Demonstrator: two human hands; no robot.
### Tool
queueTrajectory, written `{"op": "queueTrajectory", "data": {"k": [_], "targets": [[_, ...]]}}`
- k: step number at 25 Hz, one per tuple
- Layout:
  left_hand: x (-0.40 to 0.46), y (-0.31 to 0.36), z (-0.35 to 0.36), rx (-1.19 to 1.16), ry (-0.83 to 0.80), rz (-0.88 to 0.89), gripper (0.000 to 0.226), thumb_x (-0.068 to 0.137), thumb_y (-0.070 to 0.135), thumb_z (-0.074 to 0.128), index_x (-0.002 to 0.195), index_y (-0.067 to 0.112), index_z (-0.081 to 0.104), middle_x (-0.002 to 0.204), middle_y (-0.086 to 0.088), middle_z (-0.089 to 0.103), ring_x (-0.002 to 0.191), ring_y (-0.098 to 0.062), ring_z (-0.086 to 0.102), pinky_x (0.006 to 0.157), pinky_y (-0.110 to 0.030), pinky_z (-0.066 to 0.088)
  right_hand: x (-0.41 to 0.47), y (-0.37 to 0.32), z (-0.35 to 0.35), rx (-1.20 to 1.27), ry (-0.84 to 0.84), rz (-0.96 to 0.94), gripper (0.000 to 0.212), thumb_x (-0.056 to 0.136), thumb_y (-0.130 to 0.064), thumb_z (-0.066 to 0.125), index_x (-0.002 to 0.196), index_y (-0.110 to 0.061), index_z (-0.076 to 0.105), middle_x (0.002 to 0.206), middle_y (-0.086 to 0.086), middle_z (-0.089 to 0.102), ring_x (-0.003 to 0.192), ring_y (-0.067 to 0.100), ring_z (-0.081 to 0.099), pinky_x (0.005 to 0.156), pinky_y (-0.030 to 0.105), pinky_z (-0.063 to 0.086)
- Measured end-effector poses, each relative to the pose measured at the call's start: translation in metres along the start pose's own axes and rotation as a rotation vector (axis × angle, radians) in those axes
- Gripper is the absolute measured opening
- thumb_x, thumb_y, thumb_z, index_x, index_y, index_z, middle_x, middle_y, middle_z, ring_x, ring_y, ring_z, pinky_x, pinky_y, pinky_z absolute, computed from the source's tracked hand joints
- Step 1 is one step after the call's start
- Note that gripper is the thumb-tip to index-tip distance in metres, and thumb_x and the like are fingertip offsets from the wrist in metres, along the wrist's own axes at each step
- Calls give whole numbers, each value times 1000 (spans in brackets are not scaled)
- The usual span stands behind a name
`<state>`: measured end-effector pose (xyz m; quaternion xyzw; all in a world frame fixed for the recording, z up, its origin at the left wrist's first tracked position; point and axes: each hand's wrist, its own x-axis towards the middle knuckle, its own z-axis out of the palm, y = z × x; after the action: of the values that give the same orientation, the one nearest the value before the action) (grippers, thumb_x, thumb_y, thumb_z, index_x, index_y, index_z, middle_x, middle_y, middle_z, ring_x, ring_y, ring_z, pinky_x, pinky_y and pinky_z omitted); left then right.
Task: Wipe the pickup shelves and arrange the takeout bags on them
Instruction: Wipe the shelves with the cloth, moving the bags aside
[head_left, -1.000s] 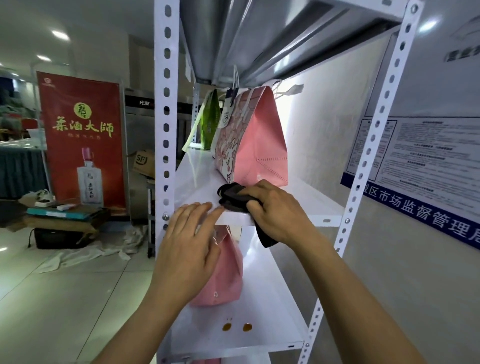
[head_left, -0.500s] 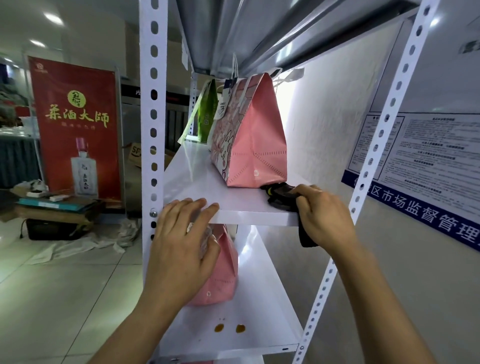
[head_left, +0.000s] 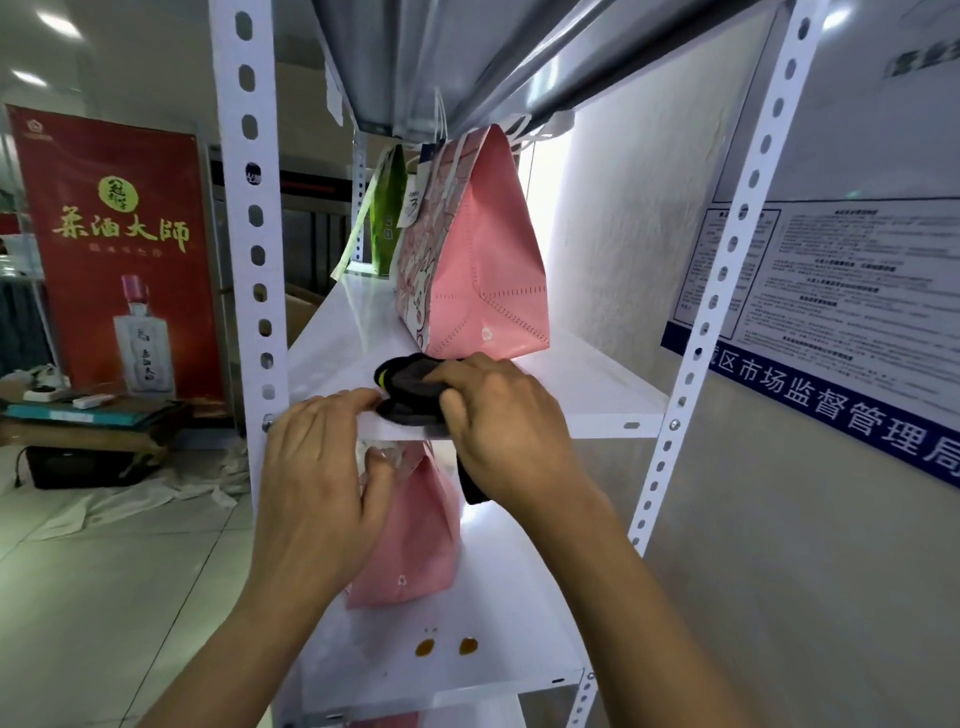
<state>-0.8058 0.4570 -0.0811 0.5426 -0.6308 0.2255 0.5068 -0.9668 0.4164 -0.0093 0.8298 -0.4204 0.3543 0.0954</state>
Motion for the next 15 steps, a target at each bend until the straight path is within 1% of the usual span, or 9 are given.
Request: {"op": "queueTrajectory", "data": {"k": [2, 4, 6, 8, 10, 12, 13, 15], "targets": [[0, -1, 0, 17, 7, 18, 38, 84, 17, 48, 119, 7, 60, 111, -10, 65, 107, -27, 53, 100, -43, 39, -7, 18, -8, -12, 37, 127, 33, 96, -23, 42, 117, -28, 68, 107, 1, 65, 96, 28, 57, 81, 41, 47], [-1, -2, 0, 26, 6, 36, 39, 85, 19, 48, 119, 7, 61, 113, -10, 65, 109, -27, 53, 102, -46, 40, -12, 43, -21, -62, 62, 289, 33, 96, -20, 41, 113, -24, 69, 99, 4, 63, 93, 31, 57, 78, 40, 45], [-2, -4, 2, 22, 15, 37, 39, 85, 20, 48, 120, 6, 62, 114, -10, 65, 110, -29, 54, 102, -48, 41, -12, 62, -30, -205, 50, 433, 32, 99, -17, 40, 113, -19, 68, 98, 6, 62, 92, 31, 58, 75, 37, 42], [-3, -3, 5, 8, 26, 23, 39, 86, 20, 48, 120, 6, 62, 115, -11, 65, 111, -31, 55, 103, -50, 40, -5, 69, -32, -370, -24, 528, 27, 100, -17, 41, 114, -14, 64, 103, 9, 63, 95, 31, 60, 79, 38, 45], [-4, -2, 5, -6, 27, 11, 39, 86, 19, 49, 120, 6, 62, 115, -11, 65, 112, -31, 55, 105, -50, 39, 7, 71, -30, -436, -122, 560, 24, 94, -15, 48, 115, -10, 60, 108, 11, 63, 102, 32, 60, 78, 37, 42], [-3, -2, 4, -15, 21, 16, 40, 86, 18, 49, 121, 6, 61, 116, -11, 64, 113, -30, 54, 106, -49, 39, 24, 79, -32, -464, -243, 588, 32, 90, -16, 56, 121, -8, 55, 114, 12, 62, 108, 33, 59, 79, 38, 40], [-3, -3, 4, -15, 16, 22, 40, 85, 18, 50, 122, 7, 61, 117, -11, 64, 114, -29, 54, 106, -49, 39, 34, 85, -33, -458, -297, 622, 36, 90, -17, 57, 124, -8, 54, 117, 13, 61, 110, 33, 58, 82, 38, 43], [-4, -3, 4, -16, 4, 26, 40, 85, 17, 50, 122, 7, 61, 118, -10, 64, 115, -29, 53, 106, -49, 39, 54, 98, -33, -428, -384, 695, 38, 92, -19, 53, 129, -9, 52, 118, 13, 58, 109, 33, 58, 92, 39, 49]]}}
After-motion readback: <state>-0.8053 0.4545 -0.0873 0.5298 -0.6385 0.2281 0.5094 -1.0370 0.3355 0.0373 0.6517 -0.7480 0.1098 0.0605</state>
